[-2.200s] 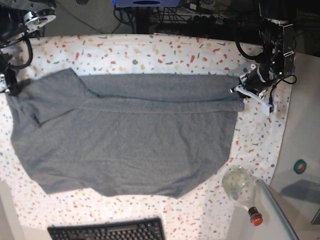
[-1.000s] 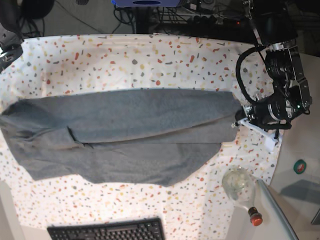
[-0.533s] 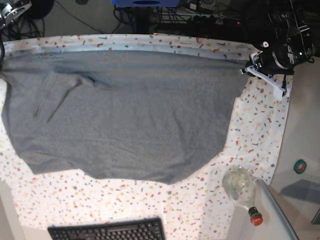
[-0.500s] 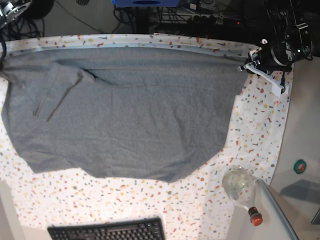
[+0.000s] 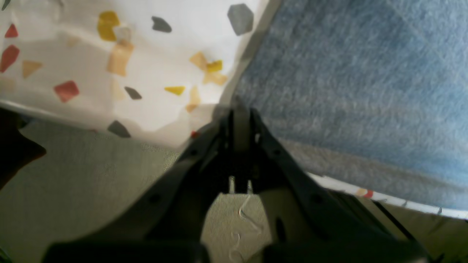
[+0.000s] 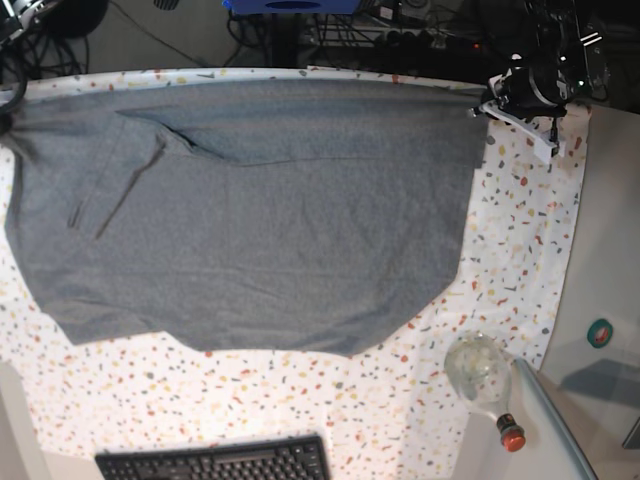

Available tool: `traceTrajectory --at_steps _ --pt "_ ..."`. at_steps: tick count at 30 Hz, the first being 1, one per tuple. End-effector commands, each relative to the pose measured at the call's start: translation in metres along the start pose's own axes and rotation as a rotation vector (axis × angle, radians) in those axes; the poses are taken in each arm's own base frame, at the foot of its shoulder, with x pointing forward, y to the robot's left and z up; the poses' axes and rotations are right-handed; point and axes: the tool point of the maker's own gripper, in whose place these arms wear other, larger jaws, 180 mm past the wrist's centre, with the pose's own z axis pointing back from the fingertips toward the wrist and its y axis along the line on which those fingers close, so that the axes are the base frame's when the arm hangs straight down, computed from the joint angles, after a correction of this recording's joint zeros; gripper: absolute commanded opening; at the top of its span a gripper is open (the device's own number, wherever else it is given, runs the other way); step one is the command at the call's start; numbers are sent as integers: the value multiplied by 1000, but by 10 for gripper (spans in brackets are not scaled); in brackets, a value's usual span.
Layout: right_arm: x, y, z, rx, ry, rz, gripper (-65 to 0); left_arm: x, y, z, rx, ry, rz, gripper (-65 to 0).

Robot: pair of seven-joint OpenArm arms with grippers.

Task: Layout the t-shirt on the table in an organized manner, then fold the t-shirt properly
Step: 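Pull the shirt taut with both grippers, drawing the edge away from the hem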

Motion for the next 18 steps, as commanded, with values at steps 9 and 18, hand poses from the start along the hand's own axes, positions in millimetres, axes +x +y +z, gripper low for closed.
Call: traceTrajectory --at_steps 9,18 --pt "22 -2 9 -7 -63 7 -650 10 7 4 22 -33 -16 -650" --pt "23 -3 11 -8 -64 1 -461 -1 8 6 24 13 -7 -429"
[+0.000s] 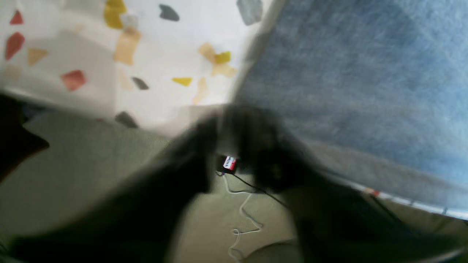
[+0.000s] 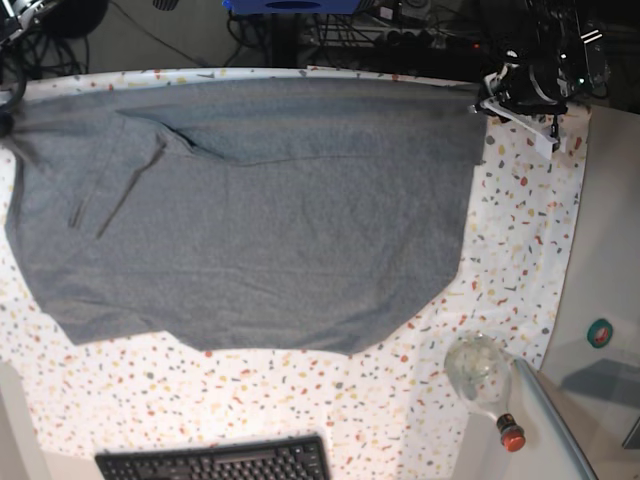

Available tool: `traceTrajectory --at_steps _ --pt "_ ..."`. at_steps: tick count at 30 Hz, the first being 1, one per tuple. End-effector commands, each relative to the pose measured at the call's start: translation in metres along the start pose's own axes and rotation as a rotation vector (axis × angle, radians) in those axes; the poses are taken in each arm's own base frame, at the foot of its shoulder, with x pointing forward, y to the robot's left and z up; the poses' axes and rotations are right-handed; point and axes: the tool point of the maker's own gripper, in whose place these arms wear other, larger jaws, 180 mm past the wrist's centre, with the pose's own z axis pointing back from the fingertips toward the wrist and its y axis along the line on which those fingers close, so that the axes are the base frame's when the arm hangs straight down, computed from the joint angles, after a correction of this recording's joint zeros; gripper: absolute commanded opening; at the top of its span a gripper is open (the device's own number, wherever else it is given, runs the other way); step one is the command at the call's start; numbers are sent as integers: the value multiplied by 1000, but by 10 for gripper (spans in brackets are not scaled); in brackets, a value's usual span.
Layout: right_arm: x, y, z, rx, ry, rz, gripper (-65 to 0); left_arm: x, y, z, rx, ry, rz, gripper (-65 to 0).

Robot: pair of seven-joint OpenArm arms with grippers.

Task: Layout the t-shirt on the table in an organized manner, then fold the t-shirt properly
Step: 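Pull the shirt taut with both grippers, drawing the edge away from the hem, then release the left gripper and smooth the shirt with the right gripper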

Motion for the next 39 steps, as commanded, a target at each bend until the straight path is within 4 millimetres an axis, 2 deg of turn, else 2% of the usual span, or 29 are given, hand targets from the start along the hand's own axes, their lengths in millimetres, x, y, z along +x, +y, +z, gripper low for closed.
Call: traceTrajectory --at_steps 1,3,4,5,7,9,12,15,17,18,20,22,23,24,27,30,32,36,39 --pt "23 -1 11 -3 -62 10 -413 6 3 5 6 -21 -3 -336" --pt "22 -2 11 -5 -60 10 -362 6 4 5 7 -22 -2 -194" --pt "20 -4 11 -9 -58 10 -357 7 6 6 10 -25 2 -153" --pt "20 -5 13 -11 -61 12 -357 12 12 8 21 -40 18 -132" --pt "24 -7 19 -23 -83 28 -356 22 21 14 37 -71 43 -142" --pt "24 -8 24 -34 -105 43 -353 35 23 23 42 -119 46 -161" --pt "34 -4 36 -53 -160 80 -354 63 20 47 45 -219 25 -206" --pt "45 -2 46 -65 -206 102 -357 83 24 67 60 -297 24 -286" --pt "58 -1 49 -72 -254 97 -357 94 26 73 63 -333 33 -375" --pt "75 9 52 -60 -299 122 -356 102 27 76 65 -350 32 -446" --pt "99 43 42 -25 -318 269 -351 110 28 74 66 -355 25 -643" --pt "119 76 25 8 -317 409 -356 111 27 72 63 -352 32 -650" --pt "132 93 16 29 -335 436 -356 116 24 72 55 -362 29 -650" --pt "138 102 5 38 -334 439 -357 116 20 71 45 -359 20 -650" --pt "154 102 -23 15 -338 366 -351 115 14 68 38 -346 -8 -650" --pt "151 102 -42 1 -309 352 -350 114 14 68 38 -345 -6 -650" --pt "147 105 -48 -7 -300 395 -350 114 15 67 39 -342 -4 -650" --pt "133 114 -58 -4 -273 443 -350 104 27 53 53 -292 31 -650" --pt "137 121 -58 10 -310 443 -350 99 30 48 57 -274 42 -650"
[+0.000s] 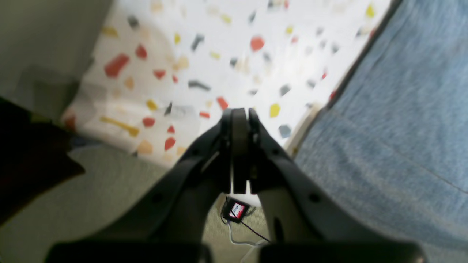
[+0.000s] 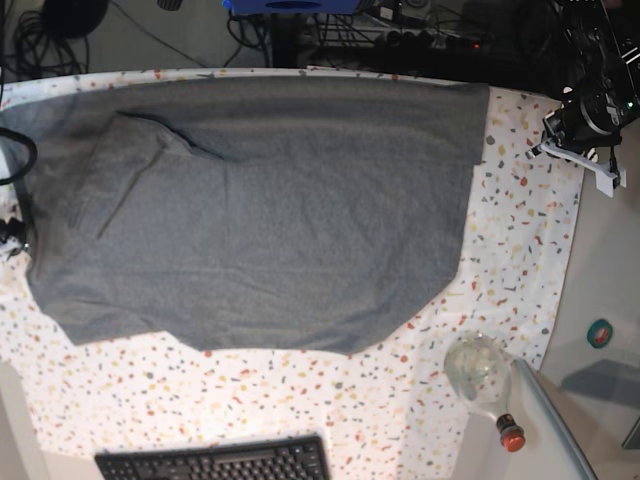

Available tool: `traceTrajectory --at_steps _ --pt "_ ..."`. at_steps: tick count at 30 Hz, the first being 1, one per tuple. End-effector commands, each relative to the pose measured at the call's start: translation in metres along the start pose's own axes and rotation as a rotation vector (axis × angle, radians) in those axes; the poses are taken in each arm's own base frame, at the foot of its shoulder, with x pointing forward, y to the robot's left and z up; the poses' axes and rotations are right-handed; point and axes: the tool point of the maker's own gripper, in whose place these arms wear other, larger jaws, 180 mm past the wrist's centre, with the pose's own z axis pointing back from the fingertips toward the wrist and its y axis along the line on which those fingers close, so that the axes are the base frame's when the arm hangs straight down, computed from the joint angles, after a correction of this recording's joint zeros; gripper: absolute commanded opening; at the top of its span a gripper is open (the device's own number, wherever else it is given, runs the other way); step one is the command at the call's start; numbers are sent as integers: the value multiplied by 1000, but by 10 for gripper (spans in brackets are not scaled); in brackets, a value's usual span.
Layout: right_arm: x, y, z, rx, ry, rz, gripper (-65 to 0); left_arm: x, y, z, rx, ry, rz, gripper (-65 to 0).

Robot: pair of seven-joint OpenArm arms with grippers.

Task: Layout the t-shirt on the table in an organized manner, then fold the t-shirt properly
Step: 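Release the left gripper and smooth the shirt with the right gripper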

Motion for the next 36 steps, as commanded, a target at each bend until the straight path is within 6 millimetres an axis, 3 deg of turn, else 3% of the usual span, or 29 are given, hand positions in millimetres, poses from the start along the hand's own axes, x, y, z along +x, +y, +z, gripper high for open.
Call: traceTrajectory --at_steps 1,7,10,16,19,22,26,32,34,36 --pt "30 -12 8 -19 -78 1 -351 13 1 4 -1 -41 -8 -650" --pt "53 -20 15 -32 -118 1 -356 11 2 4 2 -35 -7 -650" --pt "72 -11 19 -17 -163 24 -357 13 2 4 0 -39 -7 -650" --pt "78 2 22 4 -139 58 -350 13 1 4 0 -39 -5 -650" --pt "72 9 18 14 -129 58 -350 13 1 3 -1 -39 -4 -650" --pt "57 1 11 -33 -105 79 -347 13 1 3 -1 -39 -4 -650" --pt "41 12 1 -31 -100 99 -276 13 2 3 0 -38 -5 -650" --pt "27 9 -3 -35 -69 82 -276 10 4 4 6 -31 -7 -650" --pt "26 7 -3 -39 -63 80 -347 9 4 4 7 -29 -7 -650" --pt "25 5 -2 -41 -64 77 -512 9 4 4 7 -29 -7 -650"
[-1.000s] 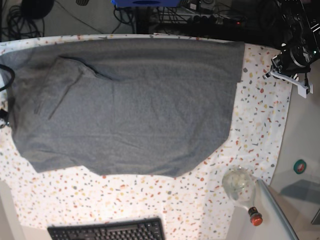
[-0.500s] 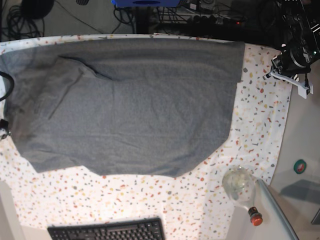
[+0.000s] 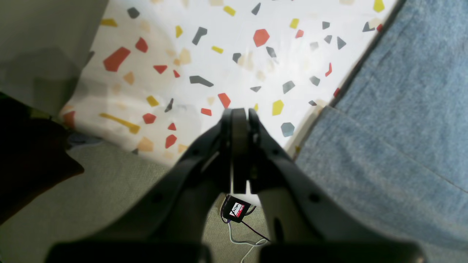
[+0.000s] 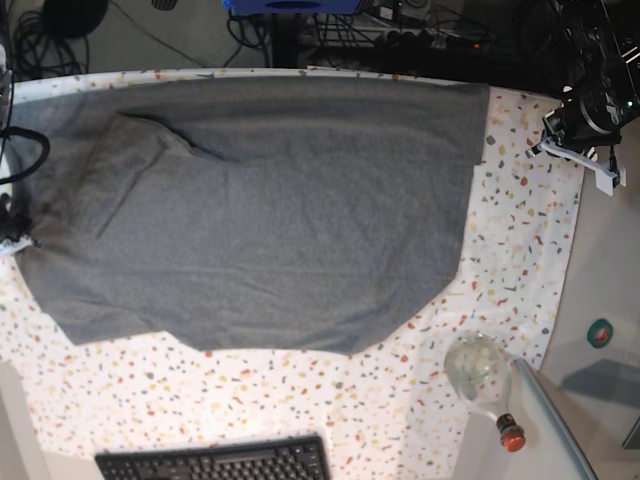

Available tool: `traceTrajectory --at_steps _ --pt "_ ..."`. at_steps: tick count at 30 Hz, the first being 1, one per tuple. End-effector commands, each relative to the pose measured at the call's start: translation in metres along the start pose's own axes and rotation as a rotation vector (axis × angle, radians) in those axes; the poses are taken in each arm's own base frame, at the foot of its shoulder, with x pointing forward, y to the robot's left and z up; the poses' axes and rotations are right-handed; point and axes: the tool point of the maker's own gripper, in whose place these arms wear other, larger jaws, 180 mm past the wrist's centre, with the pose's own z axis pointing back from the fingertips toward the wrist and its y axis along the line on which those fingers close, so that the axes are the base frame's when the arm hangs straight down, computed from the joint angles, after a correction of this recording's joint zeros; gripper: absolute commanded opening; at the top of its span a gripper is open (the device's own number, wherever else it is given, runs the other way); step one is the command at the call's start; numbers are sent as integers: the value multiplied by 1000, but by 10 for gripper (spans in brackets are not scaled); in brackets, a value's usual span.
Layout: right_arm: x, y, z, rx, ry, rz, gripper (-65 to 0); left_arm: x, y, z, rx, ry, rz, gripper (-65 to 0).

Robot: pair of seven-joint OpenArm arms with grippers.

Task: Layout the t-shirt on the table in an organized manner, then fold the t-shirt properly
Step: 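Release the left gripper and smooth the shirt with the right gripper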

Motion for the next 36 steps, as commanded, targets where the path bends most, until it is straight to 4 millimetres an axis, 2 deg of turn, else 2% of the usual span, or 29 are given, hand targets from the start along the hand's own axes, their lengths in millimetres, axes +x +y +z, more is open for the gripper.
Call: traceTrajectory --at_steps 1,2,4,6,9,13,17,20,24,29,30,32,33,34,36 --pt "30 -8 6 -8 -64 -3 -612 11 3 4 3 -32 -9 -650" --pt "30 -8 6 -8 -65 -5 -650 11 3 4 3 -32 -9 -650" --pt "39 -10 9 -7 -93 -23 -650 11 2 4 2 -34 -10 -650" --pt "36 -19 15 -14 -108 -57 -650 11 2 4 1 -34 -9 -650" --pt "44 -27 37 -24 -117 -34 -650 10 3 4 4 -30 -9 -650" --pt "39 -7 74 -9 -100 28 -650 10 1 3 0 -29 -11 -650" --pt "16 21 95 21 -52 48 -650 12 -2 3 -7 -35 -11 -650" --pt "-6 37 99 47 -4 8 -650 13 -3 3 -8 -36 -10 -650" --pt "-36 46 98 63 46 -44 -650 14 -1 3 -6 -39 -9 -650" --pt "-56 43 99 56 109 -45 -650 14 0 4 -2 -38 -9 -650" --pt "-55 42 101 52 112 -42 -620 13 1 4 -1 -37 -9 -650" --pt "-47 34 115 31 76 -60 -455 13 2 4 1 -36 -9 -650" --pt "-41 37 122 29 38 -65 -407 13 2 4 1 -36 -9 -650" --pt "-30 40 129 26 -10 -63 -383 13 2 4 1 -36 -9 -650" --pt "-8 45 138 19 -78 -27 -380 12 2 4 1 -35 -8 -650"
